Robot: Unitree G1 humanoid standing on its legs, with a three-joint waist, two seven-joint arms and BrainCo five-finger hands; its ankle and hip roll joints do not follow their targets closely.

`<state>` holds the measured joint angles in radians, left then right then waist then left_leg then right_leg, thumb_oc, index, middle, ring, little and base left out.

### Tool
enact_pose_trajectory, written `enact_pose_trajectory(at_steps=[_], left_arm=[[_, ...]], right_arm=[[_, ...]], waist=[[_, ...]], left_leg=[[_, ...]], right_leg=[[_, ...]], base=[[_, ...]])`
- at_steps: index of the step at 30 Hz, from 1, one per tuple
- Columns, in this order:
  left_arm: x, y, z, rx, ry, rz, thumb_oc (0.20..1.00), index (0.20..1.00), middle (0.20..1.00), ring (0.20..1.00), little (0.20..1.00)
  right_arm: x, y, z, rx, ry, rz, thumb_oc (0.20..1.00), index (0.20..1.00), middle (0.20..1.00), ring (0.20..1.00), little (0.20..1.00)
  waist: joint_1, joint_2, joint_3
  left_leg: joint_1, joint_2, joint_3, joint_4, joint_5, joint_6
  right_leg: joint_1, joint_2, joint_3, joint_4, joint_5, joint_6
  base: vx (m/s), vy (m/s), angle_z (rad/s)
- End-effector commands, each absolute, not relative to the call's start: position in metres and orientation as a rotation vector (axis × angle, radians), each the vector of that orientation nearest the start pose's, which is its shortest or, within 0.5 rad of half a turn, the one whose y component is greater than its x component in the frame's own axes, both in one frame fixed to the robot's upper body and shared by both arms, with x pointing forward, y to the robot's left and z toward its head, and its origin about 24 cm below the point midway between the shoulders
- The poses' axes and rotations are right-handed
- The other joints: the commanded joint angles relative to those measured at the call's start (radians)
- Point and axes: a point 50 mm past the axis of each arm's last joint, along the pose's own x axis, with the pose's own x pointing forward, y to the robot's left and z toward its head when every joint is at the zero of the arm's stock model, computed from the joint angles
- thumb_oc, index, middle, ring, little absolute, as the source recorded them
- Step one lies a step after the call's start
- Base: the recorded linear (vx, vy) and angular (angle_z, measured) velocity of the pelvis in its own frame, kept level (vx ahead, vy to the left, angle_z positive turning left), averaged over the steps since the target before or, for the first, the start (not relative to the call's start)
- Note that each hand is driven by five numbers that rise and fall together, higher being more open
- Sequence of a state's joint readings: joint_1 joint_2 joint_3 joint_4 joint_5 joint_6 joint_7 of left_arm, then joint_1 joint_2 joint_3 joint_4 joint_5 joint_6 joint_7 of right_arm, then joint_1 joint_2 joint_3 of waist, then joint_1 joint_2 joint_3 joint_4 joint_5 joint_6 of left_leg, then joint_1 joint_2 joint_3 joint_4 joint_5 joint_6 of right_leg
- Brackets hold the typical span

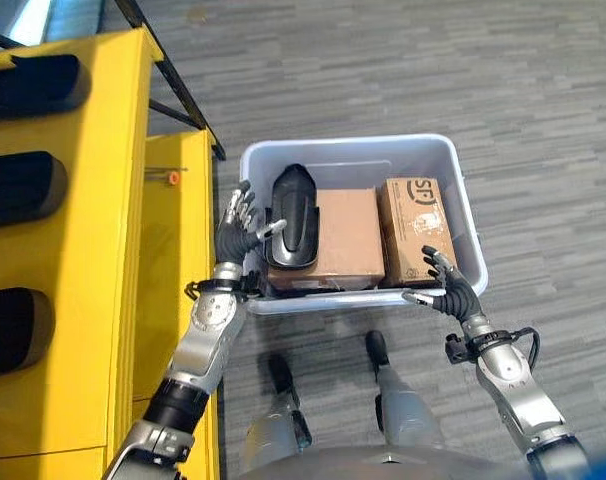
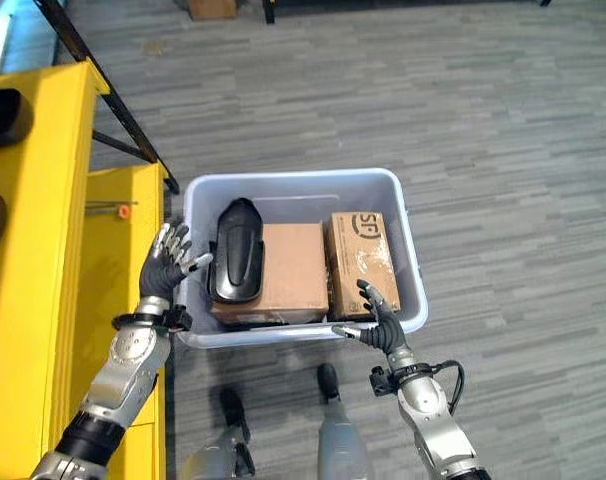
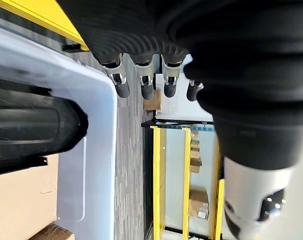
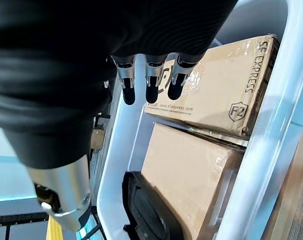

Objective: Move parts from the plastic box to the shelf.

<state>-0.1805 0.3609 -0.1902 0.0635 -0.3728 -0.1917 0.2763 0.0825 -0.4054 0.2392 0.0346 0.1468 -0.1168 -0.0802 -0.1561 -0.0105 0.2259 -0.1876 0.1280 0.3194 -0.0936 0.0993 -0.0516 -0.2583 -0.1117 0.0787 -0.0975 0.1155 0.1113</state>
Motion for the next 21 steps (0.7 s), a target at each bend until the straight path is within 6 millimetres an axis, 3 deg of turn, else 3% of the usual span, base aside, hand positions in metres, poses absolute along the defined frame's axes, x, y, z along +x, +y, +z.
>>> enact_pose_trajectory(at_steps=[1,12,21], left_arm=[[0.300,0.185,0.127,0.049,-0.426,0.135,1.000,1.000,1.000,1.000,1.000],[0.322,0.195,0.164,0.137,-0.554,0.297,1.000,1.000,1.000,1.000,1.000],[0.327,0.205,0.194,0.250,-0.668,0.393,1.000,1.000,1.000,1.000,1.000]], right_arm=[[0.238,-0.177,0.060,-0.179,-0.142,0.128,1.000,1.000,1.000,1.000,1.000],[0.245,-0.167,0.070,-0.161,-0.205,0.140,1.000,1.000,1.000,1.000,1.000],[0.246,-0.167,0.074,-0.155,-0.237,0.122,1.000,1.000,1.000,1.000,1.000]], waist=[[-0.003,-0.026,0.048],[-0.026,-0.046,0.122],[-0.033,-0.056,0.148]], left_leg=[[0.030,0.079,-0.054,0.013,-0.021,-0.063],[-0.054,0.081,-0.046,0.034,-0.009,-0.069],[-0.081,0.075,-0.052,0.024,0.000,-0.072]], right_leg=[[0.005,-0.062,-0.064,0.023,-0.026,0.074],[-0.093,-0.060,-0.051,0.061,-0.013,0.073],[-0.121,-0.060,-0.054,0.052,0.002,0.079]], base=[[-0.03,-0.029,-0.12],[-0.02,-0.014,-0.05],[0.00,-0.003,-0.02]])
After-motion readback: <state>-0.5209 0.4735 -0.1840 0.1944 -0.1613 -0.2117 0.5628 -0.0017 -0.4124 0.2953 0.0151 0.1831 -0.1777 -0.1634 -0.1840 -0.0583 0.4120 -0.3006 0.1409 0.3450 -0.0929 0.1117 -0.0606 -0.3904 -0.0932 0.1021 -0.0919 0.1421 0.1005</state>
